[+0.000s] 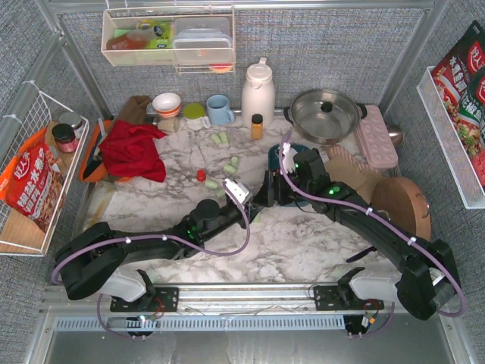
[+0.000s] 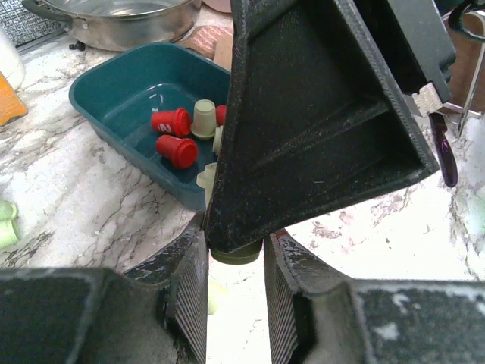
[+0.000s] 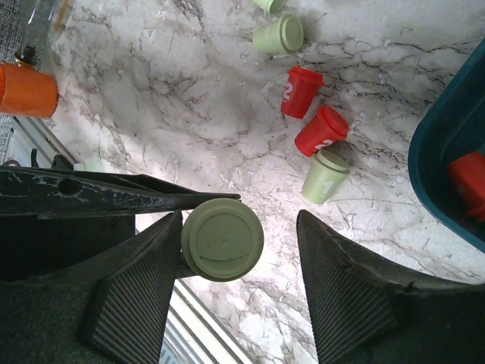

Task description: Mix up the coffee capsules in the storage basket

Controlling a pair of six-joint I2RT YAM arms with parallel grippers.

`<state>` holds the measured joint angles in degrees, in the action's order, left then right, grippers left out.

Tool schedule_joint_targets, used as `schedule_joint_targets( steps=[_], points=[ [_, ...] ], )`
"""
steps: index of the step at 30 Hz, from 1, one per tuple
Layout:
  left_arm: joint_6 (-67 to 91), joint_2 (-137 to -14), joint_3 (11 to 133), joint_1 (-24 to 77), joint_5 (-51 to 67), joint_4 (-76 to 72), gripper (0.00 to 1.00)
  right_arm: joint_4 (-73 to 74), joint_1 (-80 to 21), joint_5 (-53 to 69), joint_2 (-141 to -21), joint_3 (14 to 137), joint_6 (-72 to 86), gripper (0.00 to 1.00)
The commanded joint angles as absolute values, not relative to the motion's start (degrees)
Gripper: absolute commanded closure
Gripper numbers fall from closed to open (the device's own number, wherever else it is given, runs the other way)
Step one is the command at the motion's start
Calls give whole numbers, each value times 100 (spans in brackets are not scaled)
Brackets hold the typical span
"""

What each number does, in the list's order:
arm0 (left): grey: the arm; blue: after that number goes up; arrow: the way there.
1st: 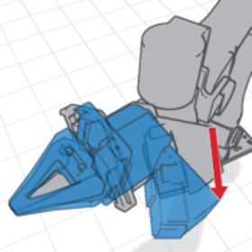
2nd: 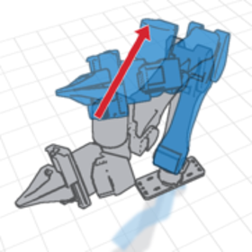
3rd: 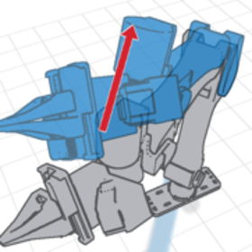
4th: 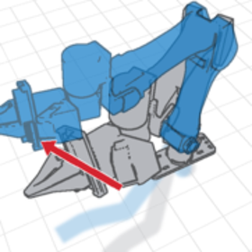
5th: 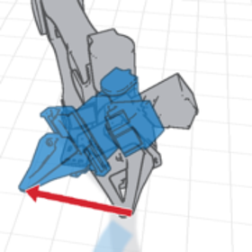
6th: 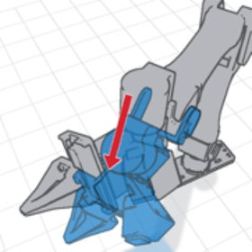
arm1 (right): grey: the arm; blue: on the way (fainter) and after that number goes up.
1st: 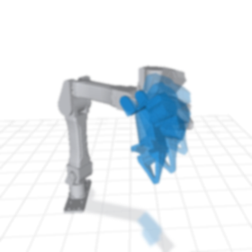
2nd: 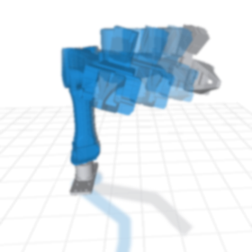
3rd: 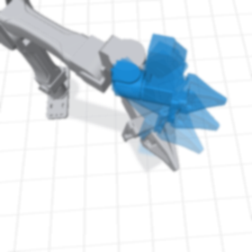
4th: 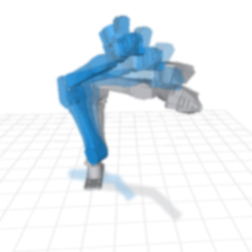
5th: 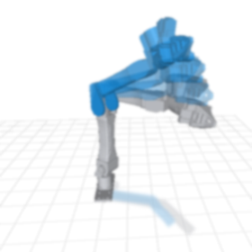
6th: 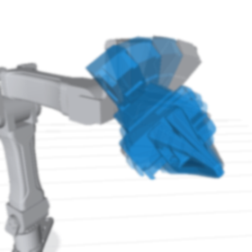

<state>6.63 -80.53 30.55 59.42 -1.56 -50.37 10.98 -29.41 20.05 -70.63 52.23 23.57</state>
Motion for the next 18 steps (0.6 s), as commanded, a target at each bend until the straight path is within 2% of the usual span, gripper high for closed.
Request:
schedule_joint_targets(
  steps=[1,4,7,10,11,12,15,18],
  points=[
    [642,-8011,3064,5941,-279,-5468,71,896,-2962,2110,-7116,5163,2526,37],
    [669,-8060,3100,5941,-377,-5470,68,802,-2962,2206,-7165,5165,2628,52],
    [747,-8101,3103,5941,-549,-5467,54,728,-2962,2221,-7197,5161,2709,63],
    [863,-8117,3072,5941,-737,-5467,33,680,-2962,2143,-7207,5150,2742,71],
    [921,-8110,3045,5941,-837,-5472,21,677,-2962,2095,-7207,5150,2742,72],
    [983,-8104,3022,5941,-932,-5470,3,677,-2958,2035,-7200,5160,2730,73],
    [1246,-8113,2943,5941,-1193,-5359,1,802,-2885,1612,-7181,5234,2522,74],
    [1646,-8237,3077,5941,-1387,-4741,1,1105,-2749,623,-7207,5372,1876,74]
  ],
)
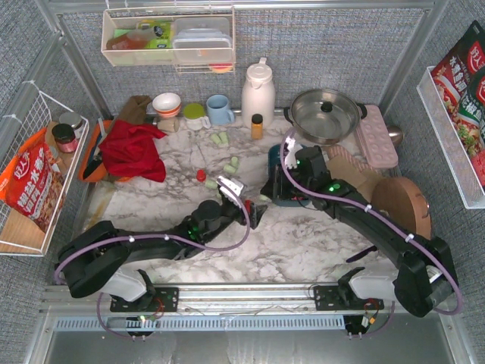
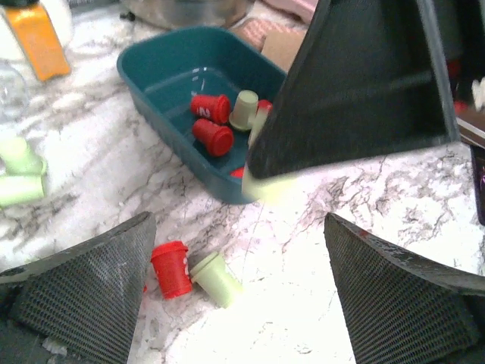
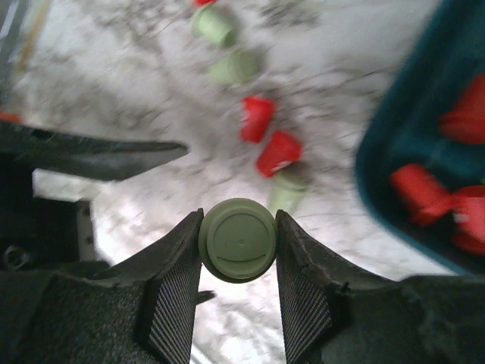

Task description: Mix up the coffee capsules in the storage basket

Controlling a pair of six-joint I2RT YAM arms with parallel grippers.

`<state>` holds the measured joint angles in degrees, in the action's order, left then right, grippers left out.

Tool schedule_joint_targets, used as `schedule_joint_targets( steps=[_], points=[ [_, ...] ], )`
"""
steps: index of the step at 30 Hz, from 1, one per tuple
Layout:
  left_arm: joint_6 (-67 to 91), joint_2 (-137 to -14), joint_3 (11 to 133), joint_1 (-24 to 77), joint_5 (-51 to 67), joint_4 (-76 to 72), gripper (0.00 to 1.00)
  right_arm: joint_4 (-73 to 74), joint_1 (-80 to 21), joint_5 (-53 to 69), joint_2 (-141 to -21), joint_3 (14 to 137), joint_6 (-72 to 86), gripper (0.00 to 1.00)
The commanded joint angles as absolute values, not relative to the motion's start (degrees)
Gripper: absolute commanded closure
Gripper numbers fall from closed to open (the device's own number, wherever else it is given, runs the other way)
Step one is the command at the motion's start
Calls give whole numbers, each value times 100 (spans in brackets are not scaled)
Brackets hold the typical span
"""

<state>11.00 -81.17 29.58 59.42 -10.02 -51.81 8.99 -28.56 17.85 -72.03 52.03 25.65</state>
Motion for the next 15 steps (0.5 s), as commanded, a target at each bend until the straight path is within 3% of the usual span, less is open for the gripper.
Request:
schedule_joint_targets(
  steps=[1,6,15],
  points=[
    [1824,-8299,3173,5944,-1420,-4463,1,1192,-2711,209,-7258,5411,1640,74],
    [3321,-8683,3731,5941,-2343,-2762,1,1216,-2442,-1167,-7646,5390,843,73],
    [5003,-9385,4931,5944,-2486,-182,1,684,-2120,-1257,-8208,5212,746,52]
  ],
)
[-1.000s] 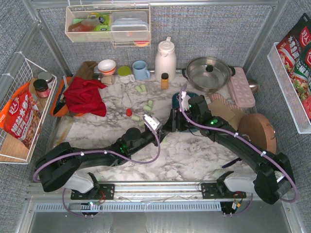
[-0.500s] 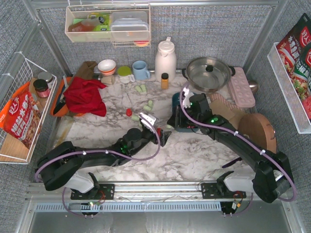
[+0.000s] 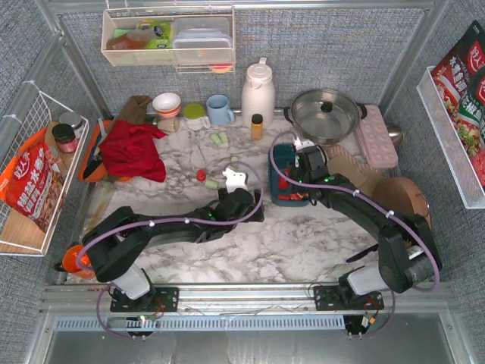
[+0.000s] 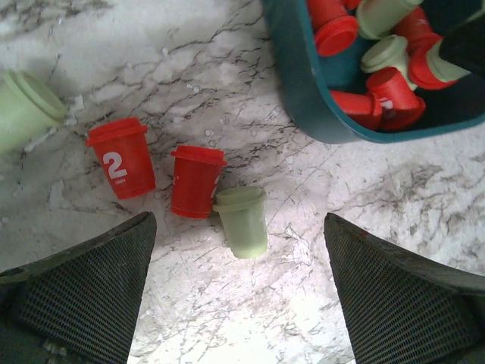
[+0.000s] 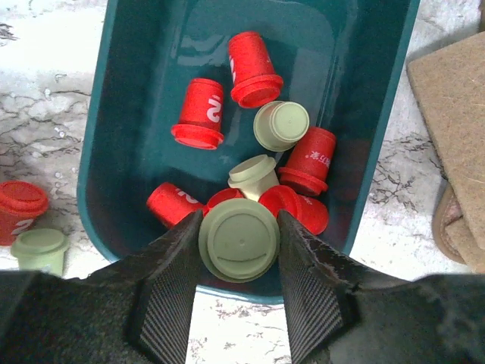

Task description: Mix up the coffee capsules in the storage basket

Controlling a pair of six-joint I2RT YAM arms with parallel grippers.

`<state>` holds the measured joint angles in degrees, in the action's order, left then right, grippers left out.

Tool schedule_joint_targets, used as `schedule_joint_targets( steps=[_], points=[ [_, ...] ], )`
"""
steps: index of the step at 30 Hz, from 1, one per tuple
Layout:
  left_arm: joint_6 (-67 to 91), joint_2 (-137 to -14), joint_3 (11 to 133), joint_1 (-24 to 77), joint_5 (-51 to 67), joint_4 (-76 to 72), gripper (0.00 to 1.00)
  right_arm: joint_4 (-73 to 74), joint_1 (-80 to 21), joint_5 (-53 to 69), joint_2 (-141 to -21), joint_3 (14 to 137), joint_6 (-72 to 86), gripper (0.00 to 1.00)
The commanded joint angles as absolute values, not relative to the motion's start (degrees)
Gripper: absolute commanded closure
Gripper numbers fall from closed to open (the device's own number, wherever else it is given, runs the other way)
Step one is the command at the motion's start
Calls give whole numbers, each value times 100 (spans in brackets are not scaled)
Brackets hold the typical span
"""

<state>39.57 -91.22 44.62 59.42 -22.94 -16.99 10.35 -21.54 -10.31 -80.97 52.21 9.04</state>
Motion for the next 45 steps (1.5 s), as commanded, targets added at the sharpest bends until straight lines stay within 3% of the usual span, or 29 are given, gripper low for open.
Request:
schedule_joint_targets(
  steps=[1,10,13,17,22,27,30,33,38,45],
  points=[
    [5202,-9501,5083,5941,-2426,62,1,655,-2121,-1263,-8223,5186,728,50],
    [6177,-10228,5903,6038,-2317,1031,2,539,-2048,-1338,-7883,4953,645,48],
    [6114,-10364,6088,6119,-2519,1168,21,501,-2024,-1243,-7754,4881,699,47],
    [6016,-10597,6293,6143,-2669,1299,37,501,-2006,-1116,-7650,4850,750,47],
    [5897,-10844,6551,6163,-2924,1590,43,501,-1978,-966,-7611,4842,804,47],
    [5583,-10790,6547,6182,-3075,1557,56,546,-1961,-893,-7609,4869,833,47],
    [5127,-10528,6329,6217,-2966,983,70,554,-1960,-826,-7564,4861,860,47],
    [4532,-10144,5989,6270,-2772,250,76,591,-1958,-756,-7518,4864,907,47],
    [3011,-9256,5217,6488,-2376,-1385,74,828,-1966,-225,-7290,4979,1161,46],
    [940,-8170,3738,6556,-1512,-3954,71,896,-1973,1626,-6775,5010,1942,37]
  ],
)
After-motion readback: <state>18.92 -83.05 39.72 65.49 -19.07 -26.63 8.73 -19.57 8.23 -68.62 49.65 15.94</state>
